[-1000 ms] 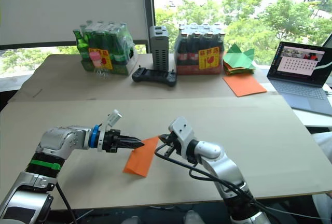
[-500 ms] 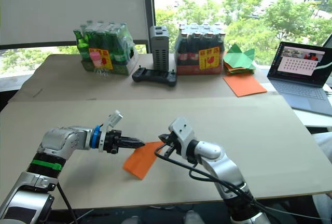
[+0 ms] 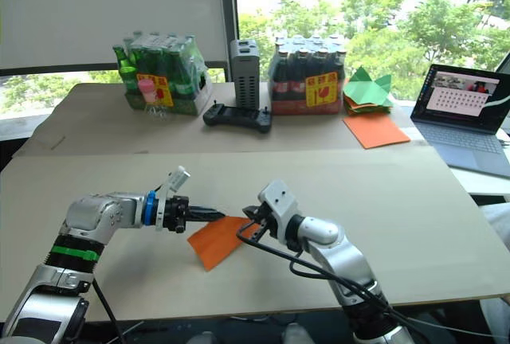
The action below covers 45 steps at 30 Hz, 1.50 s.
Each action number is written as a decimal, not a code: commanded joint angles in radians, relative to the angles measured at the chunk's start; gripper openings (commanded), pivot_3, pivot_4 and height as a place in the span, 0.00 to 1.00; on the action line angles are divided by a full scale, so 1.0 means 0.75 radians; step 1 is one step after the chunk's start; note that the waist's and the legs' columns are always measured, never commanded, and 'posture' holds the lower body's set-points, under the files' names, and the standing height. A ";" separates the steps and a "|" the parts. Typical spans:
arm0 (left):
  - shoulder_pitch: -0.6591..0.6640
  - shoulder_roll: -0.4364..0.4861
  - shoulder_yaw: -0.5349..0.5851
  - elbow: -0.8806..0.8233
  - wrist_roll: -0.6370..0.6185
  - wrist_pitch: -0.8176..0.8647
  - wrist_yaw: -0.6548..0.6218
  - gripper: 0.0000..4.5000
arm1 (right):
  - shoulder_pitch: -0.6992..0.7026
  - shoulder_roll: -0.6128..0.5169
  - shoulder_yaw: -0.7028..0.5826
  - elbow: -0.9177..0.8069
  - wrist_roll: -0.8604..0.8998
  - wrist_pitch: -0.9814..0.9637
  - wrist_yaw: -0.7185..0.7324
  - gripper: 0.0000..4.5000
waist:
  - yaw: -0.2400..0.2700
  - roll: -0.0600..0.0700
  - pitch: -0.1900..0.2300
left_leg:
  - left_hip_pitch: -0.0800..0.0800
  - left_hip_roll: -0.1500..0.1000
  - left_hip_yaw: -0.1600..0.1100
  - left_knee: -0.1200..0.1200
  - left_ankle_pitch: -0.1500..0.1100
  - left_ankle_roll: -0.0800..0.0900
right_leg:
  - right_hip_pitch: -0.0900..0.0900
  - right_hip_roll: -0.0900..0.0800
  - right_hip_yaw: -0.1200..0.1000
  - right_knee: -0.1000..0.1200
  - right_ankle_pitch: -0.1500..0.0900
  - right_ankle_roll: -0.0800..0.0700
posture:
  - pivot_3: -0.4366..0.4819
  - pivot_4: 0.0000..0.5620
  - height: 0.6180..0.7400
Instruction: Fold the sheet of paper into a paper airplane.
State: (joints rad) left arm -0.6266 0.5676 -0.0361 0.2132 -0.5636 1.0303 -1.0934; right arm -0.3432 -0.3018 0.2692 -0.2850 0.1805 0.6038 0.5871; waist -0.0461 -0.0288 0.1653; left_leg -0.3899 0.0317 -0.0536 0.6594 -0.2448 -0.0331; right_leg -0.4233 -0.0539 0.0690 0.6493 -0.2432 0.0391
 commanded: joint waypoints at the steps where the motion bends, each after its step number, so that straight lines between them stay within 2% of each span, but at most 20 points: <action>1: -0.025 -0.055 0.128 0.001 -0.022 0.008 0.167 0.01 | -0.022 0.005 -0.007 -0.040 0.009 0.001 -0.006 0.00 | 0.000 0.000 0.000 | 0.000 0.000 0.000 0.000 0.000 0.000 | 0.000 0.000 0.000 0.000 0.000 0.000 | 0.48 0.27 1.00; 6: 0.014 -0.260 0.406 -0.138 -0.098 0.075 0.562 0.01 | -0.026 0.012 -0.006 -0.031 0.007 -0.005 -0.010 0.00 | 0.002 0.000 0.000 | -0.001 -0.001 0.000 0.001 0.000 0.000 | 0.000 -0.001 0.000 0.000 0.000 0.000 | 0.48 0.27 1.00; 10: 0.074 -0.492 0.624 -0.342 -0.169 0.161 0.947 0.01 | -0.033 0.018 -0.004 -0.013 0.005 -0.016 -0.006 0.00 | 0.002 0.000 0.000 | -0.001 -0.001 0.000 0.001 0.000 0.000 | 0.000 -0.002 0.000 0.000 0.001 0.001 | 0.48 0.27 1.00; 14: 0.103 -0.701 0.788 -0.492 -0.215 0.267 1.292 0.01 | -0.046 0.027 0.005 0.007 0.004 -0.026 0.004 0.00 | 0.003 -0.001 0.000 | 0.000 -0.002 0.000 0.001 0.000 0.000 | 0.001 -0.003 0.001 0.000 0.001 0.002 | 0.48 0.27 1.00; 19: 0.081 -0.905 0.975 -0.633 -0.291 0.358 1.641 0.01 | -0.060 0.032 0.015 0.031 0.005 -0.039 0.017 0.00 | 0.004 -0.001 0.000 | 0.000 -0.003 -0.001 0.001 0.000 0.000 | 0.001 -0.003 0.000 0.000 0.002 0.002 | 0.48 0.27 1.00; 27: 0.012 -1.045 1.133 -0.655 -0.420 0.324 2.016 0.01 | -0.082 0.051 0.037 0.061 0.009 -0.056 0.031 0.00 | 0.003 -0.001 0.000 | 0.000 -0.004 -0.001 0.001 0.000 0.000 | 0.002 -0.004 0.001 -0.001 0.002 0.003 | 0.48 0.27 1.00; 28: 0.009 -1.052 1.146 -0.648 -0.458 0.316 2.053 0.01 | -0.085 0.053 0.038 0.064 0.008 -0.057 0.031 0.00 | 0.004 -0.001 0.000 | 0.000 -0.004 -0.001 0.001 0.000 0.000 | 0.002 -0.004 0.001 -0.001 0.002 0.003 | 0.48 0.27 1.00; 29: 0.009 -1.056 1.153 -0.641 -0.497 0.306 2.080 0.06 | -0.087 0.056 0.037 0.066 0.007 -0.057 0.032 0.00 | 0.006 -0.001 0.000 | 0.000 -0.004 -0.001 0.001 0.000 0.000 | 0.002 -0.004 0.001 -0.001 0.002 0.003 | 0.48 0.27 1.00; 35: 0.051 -0.993 1.089 -0.605 -0.653 0.313 2.151 0.48 | -0.091 0.067 0.042 0.074 0.002 -0.070 0.038 0.00 | 0.012 -0.001 0.000 | 0.000 -0.005 -0.001 0.001 0.000 -0.001 | 0.002 -0.005 0.001 -0.002 0.002 0.003 | 0.48 0.27 1.00; 41: 0.090 -0.769 1.054 -0.488 -0.740 0.357 2.050 0.48 | -0.091 0.071 0.081 0.068 -0.033 -0.165 0.042 0.00 | -0.005 -0.001 0.000 | 0.001 -0.005 -0.001 0.001 0.000 -0.001 | 0.002 -0.004 0.001 -0.001 0.002 0.003 | 0.48 0.27 1.00; 45: 0.112 -0.568 1.029 -0.388 -0.769 0.376 1.927 0.49 | -0.098 0.090 0.105 0.067 -0.032 -0.204 0.049 0.26 | -0.010 -0.001 0.000 | 0.001 -0.004 -0.002 0.001 0.001 -0.002 | 0.001 -0.002 0.001 0.000 0.002 0.003 | 0.48 0.27 1.00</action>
State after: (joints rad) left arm -0.5417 0.1169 0.7457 -0.0811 -1.1119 1.3064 0.3922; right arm -0.3947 -0.2451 0.3450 -0.2072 0.1562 0.4868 0.6149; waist -0.0537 -0.0297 0.1650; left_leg -0.3890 0.0286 -0.0551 0.6601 -0.2442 -0.0347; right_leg -0.4223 -0.0558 0.0695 0.6491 -0.2413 0.0413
